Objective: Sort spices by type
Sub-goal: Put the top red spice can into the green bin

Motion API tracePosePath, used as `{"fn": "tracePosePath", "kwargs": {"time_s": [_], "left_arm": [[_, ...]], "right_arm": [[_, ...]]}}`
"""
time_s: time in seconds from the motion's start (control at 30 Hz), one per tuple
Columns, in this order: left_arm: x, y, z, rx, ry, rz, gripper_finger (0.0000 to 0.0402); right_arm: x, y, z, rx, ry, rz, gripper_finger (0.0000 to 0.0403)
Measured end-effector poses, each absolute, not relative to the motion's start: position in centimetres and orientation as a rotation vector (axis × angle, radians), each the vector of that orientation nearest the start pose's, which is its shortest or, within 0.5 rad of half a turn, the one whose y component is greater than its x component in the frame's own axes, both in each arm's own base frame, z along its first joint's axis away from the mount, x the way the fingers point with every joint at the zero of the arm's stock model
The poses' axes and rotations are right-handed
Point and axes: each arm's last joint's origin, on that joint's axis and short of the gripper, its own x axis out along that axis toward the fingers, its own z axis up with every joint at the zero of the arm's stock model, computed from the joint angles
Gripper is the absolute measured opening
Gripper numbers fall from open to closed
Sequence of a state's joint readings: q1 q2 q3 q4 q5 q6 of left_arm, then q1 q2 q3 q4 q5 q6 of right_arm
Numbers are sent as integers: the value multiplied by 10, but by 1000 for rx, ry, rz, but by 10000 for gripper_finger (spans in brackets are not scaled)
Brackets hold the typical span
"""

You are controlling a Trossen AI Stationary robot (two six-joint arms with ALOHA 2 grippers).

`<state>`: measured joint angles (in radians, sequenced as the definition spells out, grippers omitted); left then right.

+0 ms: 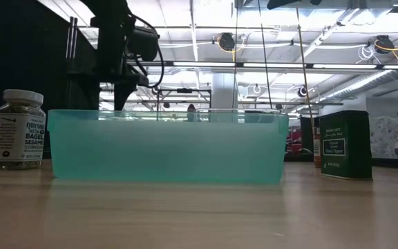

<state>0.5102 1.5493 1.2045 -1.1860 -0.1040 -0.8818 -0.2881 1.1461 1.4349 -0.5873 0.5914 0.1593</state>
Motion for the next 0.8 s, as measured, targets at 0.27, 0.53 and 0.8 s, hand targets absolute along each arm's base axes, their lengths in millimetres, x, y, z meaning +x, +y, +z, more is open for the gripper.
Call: {"fn": "tracePosePath", "kwargs": {"time_s": [0.27, 0.53, 0.8], "left_arm": [[233, 135, 244, -981, 1212, 1191, 283], [229, 133, 234, -977, 1248, 1207, 283], [232, 133, 231, -987, 1215, 1184, 283]], "right_arm": [[204, -76, 444, 96, 245, -845, 0], [204, -76, 444, 96, 245, -845, 0], [204, -76, 444, 96, 246, -846, 0]]}}
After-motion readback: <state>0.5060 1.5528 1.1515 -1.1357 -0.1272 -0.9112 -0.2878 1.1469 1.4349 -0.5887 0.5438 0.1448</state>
